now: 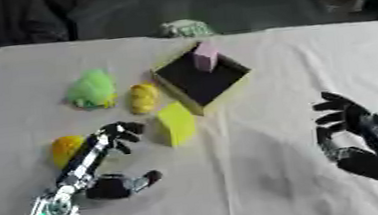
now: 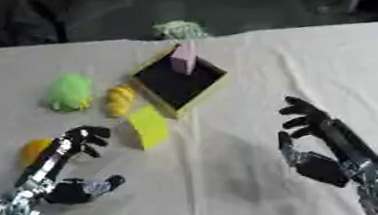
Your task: Pick up objects on the table and place them in the box.
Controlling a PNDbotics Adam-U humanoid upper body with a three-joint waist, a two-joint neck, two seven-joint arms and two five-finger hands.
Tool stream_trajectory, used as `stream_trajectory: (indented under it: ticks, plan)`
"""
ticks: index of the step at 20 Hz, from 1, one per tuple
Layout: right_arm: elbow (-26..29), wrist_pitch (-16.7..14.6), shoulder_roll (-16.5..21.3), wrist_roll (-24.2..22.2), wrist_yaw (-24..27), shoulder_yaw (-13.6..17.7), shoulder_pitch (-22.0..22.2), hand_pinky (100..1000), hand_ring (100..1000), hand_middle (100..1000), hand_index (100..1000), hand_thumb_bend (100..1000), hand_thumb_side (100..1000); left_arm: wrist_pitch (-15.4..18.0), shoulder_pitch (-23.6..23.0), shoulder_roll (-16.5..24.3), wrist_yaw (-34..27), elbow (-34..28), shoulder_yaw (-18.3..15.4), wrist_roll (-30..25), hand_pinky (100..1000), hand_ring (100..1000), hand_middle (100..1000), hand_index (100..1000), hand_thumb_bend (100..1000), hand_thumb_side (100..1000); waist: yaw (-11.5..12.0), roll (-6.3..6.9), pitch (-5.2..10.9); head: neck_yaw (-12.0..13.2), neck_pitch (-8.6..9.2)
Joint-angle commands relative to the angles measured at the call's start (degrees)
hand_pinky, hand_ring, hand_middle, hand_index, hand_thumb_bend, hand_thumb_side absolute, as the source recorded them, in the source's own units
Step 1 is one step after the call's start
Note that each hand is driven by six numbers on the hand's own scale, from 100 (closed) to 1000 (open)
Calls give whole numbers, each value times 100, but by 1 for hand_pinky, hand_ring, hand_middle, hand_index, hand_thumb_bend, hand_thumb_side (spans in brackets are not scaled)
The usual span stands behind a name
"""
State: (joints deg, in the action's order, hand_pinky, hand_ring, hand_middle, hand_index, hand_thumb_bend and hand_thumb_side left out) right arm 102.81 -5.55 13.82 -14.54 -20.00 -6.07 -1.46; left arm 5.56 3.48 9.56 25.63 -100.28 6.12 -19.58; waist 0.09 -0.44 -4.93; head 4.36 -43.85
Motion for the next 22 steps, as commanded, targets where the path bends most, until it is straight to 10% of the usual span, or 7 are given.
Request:
stream_trajectory:
  ticks: [1,15,22]
  plan:
    - [104,-5,56,32,39,15,-40,695,770,831,1000,100,314,-1,22,27,14,-89,-45,33,625,727,722,832,593,184,1,1,38,-13,-27]
    - [100,-8,56,29,34,19,-35,695,770,831,1000,100,313,-90,47,202,87,-168,-129,132,630,726,721,834,591,187,-4,8,47,-9,-27]
    - [95,-8,93,32,29,22,-26,695,770,831,1000,100,314,-318,-33,1393,192,-595,-231,101,676,736,738,855,554,190,-26,63,45,-35,-27]
